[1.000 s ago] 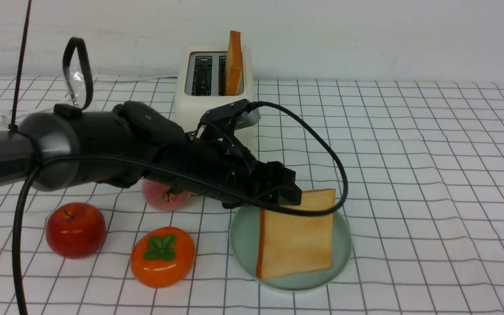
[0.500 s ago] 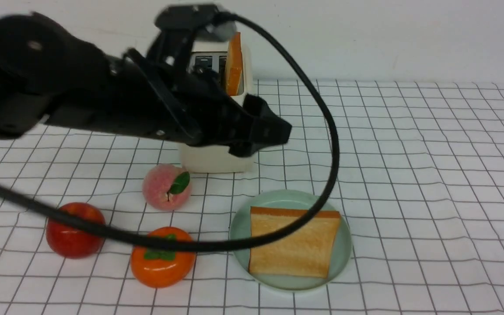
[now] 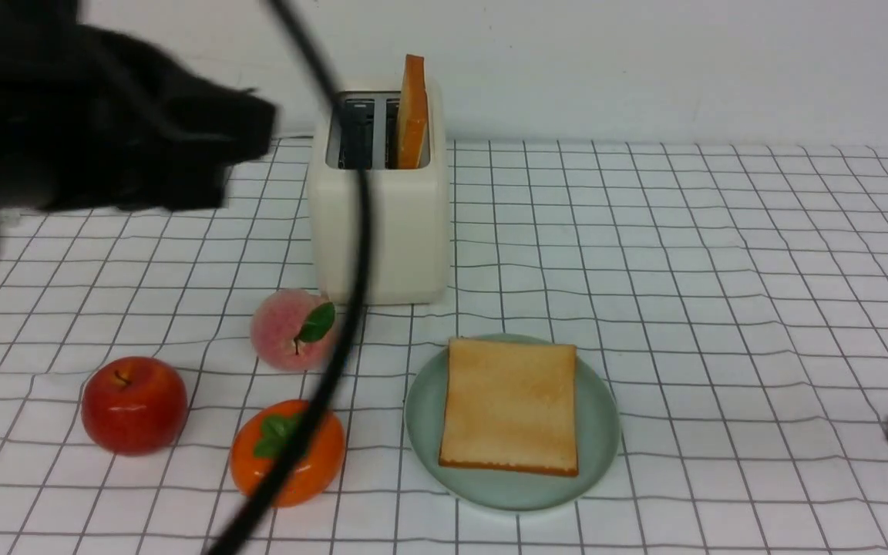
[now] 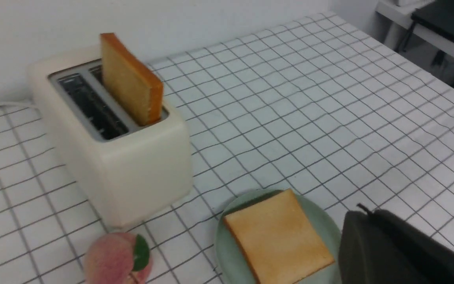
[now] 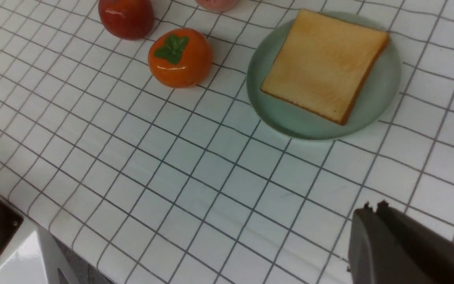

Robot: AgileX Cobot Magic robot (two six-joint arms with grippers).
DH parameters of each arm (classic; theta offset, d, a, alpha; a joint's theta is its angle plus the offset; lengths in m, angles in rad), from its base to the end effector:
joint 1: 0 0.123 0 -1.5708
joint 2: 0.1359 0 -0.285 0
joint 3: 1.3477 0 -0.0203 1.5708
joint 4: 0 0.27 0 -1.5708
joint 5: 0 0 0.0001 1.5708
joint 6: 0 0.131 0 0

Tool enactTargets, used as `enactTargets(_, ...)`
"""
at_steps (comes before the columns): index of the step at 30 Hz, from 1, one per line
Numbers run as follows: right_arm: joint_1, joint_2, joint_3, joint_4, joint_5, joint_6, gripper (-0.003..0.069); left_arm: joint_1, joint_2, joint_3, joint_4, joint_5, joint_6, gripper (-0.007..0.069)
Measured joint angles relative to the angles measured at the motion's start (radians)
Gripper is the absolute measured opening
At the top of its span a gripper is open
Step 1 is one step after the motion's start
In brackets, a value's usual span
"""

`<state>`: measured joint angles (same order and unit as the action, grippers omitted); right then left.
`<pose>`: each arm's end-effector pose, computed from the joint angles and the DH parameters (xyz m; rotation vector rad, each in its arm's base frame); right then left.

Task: Take toasted bread from bread machine on white checkered table place on plate.
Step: 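Grasp the toast slice in the toaster and pull it up out of the slot with the right gripper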

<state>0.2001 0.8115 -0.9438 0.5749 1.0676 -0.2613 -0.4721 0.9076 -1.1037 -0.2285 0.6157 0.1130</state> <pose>0.1594 0.0960 0.3527 -0.4308 2.2886 0.7006 0.2001 -0.1214 0.4233 0.4675 1.8608 -0.4948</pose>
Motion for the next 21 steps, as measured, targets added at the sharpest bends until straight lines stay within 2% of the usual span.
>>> enactTargets(2, 0.0, 0.073, -0.001, 0.053, -0.016, -0.039, 0.0004, 0.0, -0.101, 0.063, 0.077, -0.001, -0.082, -0.0013)
enactTargets(5, 0.007, 0.142, -0.015, 0.101, -0.023, -0.076, 0.0004, 0.0, -0.187, 0.134, 0.121, -0.006, -0.148, -0.0013)
enactTargets(8, 0.082, 0.27, -0.092, 0.125, -0.049, -0.106, 0.0004, 0.0, -0.348, 0.254, 0.176, -0.012, -0.23, -0.0013)
enactTargets(10, 0.167, 0.372, -0.191, 0.097, -0.09, -0.097, 0.0004, 0.0, -0.441, 0.324, 0.199, -0.016, -0.274, -0.0013)
enactTargets(11, 0.176, 0.372, -0.2, 0.092, -0.094, -0.095, 0.0004, 0.0, -0.449, 0.33, 0.201, -0.016, -0.283, -0.0013)
enactTargets(12, 0.245, 0.444, -0.269, 0.038, -0.134, -0.069, 0.0004, 0.0, -0.51, 0.375, 0.215, -0.018, -0.32, -0.0013)
enactTargets(15, 0.347, 0.59, -0.425, -0.106, -0.206, 0.037, 0.0007, 0.0, -0.595, 0.44, 0.229, -0.019, -0.37, -0.0013)
enactTargets(18, 0.386, 0.702, -0.542, -0.217, -0.253, 0.124, 0.0013, 0.0, -0.647, 0.481, 0.242, -0.018, -0.386, -0.0013)
enactTargets(20, 0.401, 0.846, -0.696, -0.334, -0.3, 0.229, 0.0031, 0.0, -0.68, 0.508, 0.25, -0.018, -0.392, -0.0013)
enactTargets(21, 0.402, 0.846, -0.696, -0.342, -0.302, 0.229, 0.0033, 0.0, -0.681, 0.509, 0.25, -0.018, -0.392, -0.0013)
